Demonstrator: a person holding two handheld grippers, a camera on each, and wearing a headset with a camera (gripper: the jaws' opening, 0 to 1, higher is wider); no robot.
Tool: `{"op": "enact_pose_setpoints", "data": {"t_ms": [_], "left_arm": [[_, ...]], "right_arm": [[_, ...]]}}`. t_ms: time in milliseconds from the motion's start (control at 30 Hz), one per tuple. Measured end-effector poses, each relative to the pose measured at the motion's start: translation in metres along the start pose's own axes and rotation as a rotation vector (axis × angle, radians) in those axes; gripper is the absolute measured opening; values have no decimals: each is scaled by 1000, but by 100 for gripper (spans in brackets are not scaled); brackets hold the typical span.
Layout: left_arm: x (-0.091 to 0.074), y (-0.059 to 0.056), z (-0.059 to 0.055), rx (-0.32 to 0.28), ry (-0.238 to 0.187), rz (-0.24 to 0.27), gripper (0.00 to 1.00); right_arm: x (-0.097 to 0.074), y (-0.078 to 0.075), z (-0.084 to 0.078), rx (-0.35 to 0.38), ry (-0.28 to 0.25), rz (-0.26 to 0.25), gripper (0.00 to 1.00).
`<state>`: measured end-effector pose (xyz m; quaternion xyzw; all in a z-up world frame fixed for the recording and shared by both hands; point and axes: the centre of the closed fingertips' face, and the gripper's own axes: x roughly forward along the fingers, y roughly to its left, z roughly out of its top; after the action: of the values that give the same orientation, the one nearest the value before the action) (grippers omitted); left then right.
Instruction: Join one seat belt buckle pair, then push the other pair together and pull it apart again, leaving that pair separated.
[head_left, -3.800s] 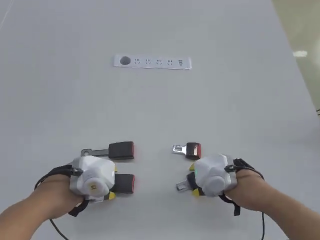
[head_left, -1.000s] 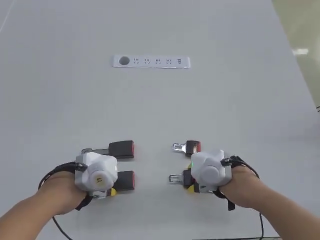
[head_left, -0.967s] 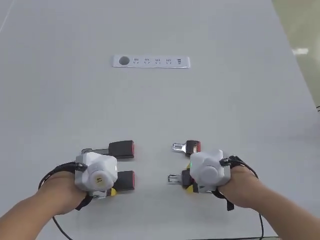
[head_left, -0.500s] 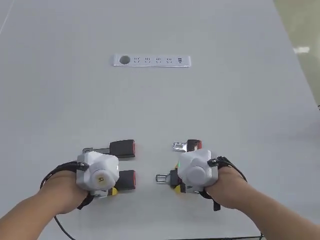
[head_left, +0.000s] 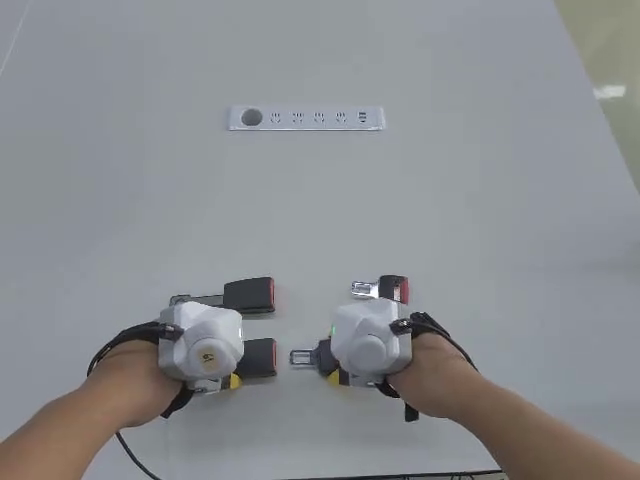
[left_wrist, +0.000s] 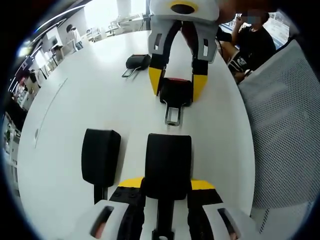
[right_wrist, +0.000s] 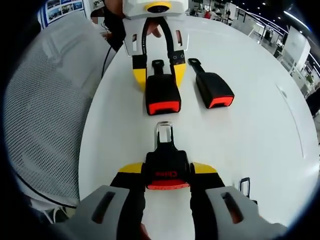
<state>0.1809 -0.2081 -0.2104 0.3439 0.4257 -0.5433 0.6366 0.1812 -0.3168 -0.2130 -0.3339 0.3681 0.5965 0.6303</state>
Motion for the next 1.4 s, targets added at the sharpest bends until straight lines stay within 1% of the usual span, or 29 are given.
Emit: {"op": "enact_pose_setpoints", "data": {"t_ms": [67, 133, 200, 333, 400, 467, 667, 733, 867, 900, 1000, 1067, 1200, 1267, 1300, 1400], "left_arm": [[1, 0, -1, -1, -1, 0, 33], [1, 1, -1, -1, -1, 0, 33], [2, 1, -2, 0, 0, 0, 33], [2, 1, -2, 1, 0, -1, 33], [2, 1, -3, 4, 0, -3, 33], [3, 1, -3, 3, 0, -2, 33], [1, 0, -1, 6, 9, -2, 32], [1, 0, -2, 12, 8, -5, 32], [0, -1, 1, 13, 9, -2, 32], [-1, -2, 1, 16, 11, -1, 32], [-3, -3, 4, 18, 9, 0, 32], [-3, -3, 4, 21, 7, 0, 31], [-3, -3, 3, 30, 6, 6, 31], [-2, -2, 2, 32, -5, 4, 31], [-2, -2, 2, 31, -11, 2, 31], [0, -1, 0, 33, -21, 1, 31]], "right_arm": [[3, -1, 4, 8, -8, -5, 33], [3, 1, 8, 7, -11, -7, 33], [8, -2, 11, 6, -14, -8, 32], [4, 2, 17, 5, -20, -13, 32], [5, 1, 18, 2, -17, -15, 32], [5, 2, 20, 2, -28, -17, 32], [12, 4, 32, -24, -47, -19, 32], [12, 2, 30, -37, -34, -16, 32], [11, 3, 30, -31, -39, -5, 32], [13, 1, 29, -33, -37, -4, 32], [15, 2, 28, -38, -35, -7, 31], [18, 1, 30, -38, -38, -10, 31], [17, 2, 37, -60, -46, -10, 31], [17, 1, 38, -65, -53, -9, 31], [18, 5, 43, -56, -70, -2, 31], [20, 5, 47, -55, -74, -6, 31]]}}
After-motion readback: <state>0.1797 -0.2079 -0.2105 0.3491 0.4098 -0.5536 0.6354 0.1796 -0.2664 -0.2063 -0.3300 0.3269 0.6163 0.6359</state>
